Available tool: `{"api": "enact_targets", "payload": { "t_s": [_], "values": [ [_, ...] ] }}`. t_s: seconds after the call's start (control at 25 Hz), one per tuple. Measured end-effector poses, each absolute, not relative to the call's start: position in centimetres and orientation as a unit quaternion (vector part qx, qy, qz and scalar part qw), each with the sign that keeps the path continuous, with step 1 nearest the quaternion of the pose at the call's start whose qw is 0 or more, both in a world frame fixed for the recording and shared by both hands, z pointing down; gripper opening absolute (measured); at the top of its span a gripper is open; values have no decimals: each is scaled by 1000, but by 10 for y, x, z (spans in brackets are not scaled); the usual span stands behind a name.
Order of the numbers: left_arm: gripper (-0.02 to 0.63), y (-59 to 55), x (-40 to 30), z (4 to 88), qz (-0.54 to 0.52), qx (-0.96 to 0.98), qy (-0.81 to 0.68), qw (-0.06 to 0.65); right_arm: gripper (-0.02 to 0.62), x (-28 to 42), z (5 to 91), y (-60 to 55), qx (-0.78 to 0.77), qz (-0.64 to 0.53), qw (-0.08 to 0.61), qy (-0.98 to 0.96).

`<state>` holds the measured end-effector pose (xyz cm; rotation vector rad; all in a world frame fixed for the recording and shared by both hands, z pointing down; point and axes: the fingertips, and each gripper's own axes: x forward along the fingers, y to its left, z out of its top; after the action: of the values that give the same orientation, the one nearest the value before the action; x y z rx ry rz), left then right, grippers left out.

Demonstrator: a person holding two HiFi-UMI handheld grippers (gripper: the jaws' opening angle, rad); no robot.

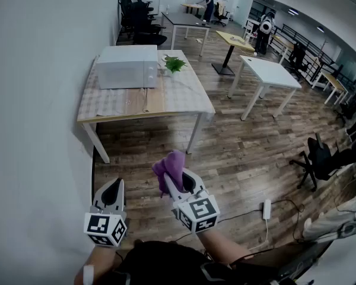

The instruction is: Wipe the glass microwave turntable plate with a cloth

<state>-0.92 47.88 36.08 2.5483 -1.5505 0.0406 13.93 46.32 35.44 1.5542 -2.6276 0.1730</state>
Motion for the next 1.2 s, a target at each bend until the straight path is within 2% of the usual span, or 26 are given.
{"api": "enact_targets", "payload": {
  "t_s": [0.64, 1.2],
  "values": [
    [8, 485, -23, 362, 11, 850, -521, 84, 124, 126, 355, 466, 504, 67, 33, -860],
    [8, 472, -68, 368, 17, 853, -518, 67, 127, 75, 356, 459, 514, 64, 37, -854]
  ]
}}
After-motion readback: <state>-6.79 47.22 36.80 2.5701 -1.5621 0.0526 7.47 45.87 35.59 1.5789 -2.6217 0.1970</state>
